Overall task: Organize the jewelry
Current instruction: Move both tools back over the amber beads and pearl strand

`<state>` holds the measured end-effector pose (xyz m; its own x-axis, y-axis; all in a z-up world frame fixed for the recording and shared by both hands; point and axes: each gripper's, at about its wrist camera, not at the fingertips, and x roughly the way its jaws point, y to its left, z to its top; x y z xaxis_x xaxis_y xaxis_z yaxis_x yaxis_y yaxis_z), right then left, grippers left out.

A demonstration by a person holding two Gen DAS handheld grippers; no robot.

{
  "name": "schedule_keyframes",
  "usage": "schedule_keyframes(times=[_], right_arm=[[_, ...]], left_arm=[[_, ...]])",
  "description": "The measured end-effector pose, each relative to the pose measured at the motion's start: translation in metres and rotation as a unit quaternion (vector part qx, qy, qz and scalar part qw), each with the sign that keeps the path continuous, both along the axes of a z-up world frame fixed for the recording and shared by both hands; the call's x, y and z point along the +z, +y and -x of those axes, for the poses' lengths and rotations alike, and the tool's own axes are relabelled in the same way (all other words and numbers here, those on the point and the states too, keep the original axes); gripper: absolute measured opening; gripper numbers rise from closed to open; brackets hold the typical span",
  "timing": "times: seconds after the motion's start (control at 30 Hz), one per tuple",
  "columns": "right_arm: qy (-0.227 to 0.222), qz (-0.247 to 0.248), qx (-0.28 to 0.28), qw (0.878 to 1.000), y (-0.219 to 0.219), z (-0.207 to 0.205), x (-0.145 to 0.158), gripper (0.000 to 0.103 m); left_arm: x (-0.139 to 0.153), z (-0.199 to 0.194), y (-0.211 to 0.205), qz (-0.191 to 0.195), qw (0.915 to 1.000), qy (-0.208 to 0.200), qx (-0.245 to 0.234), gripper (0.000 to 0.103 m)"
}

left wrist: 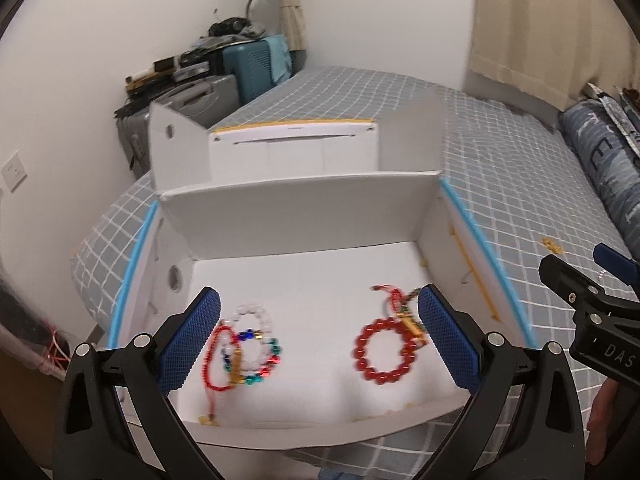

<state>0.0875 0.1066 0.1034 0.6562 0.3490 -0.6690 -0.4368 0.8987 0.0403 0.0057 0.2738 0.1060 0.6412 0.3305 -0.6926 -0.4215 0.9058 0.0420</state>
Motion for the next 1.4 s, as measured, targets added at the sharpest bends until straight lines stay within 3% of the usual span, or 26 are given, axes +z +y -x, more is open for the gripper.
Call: schedule_keyframes(times=[0.47,0.67,1.03,1.4], right_arm=[[-0.003,-0.033,-0.098,0.995,-0.121,-0.016,0.026,0.095],[-0.006,-0.026,-0.137,0.99,-0.172,-0.034,0.028,0.095],[0.019,-0.003,-0.198,0.98,-0.25,-0.101,-0.011,0.096],[0.066,0.008,-0.24,0.968,-0.324,-0.179,-0.074,0.095]], left_arm=[[0.008,-0.043,-0.083,0.002,0.9978,0.003,-0.066,0.097],[0.009,-0.075,-0.124,0.002,0.9956,0.003,-0.093,0.097],[-0.026,-0.164,-0.203,0.008,0.9879,0.031,-0.152,0.097],[-0.091,-0.279,-0.272,0.008,0.9774,0.073,-0.198,0.097]])
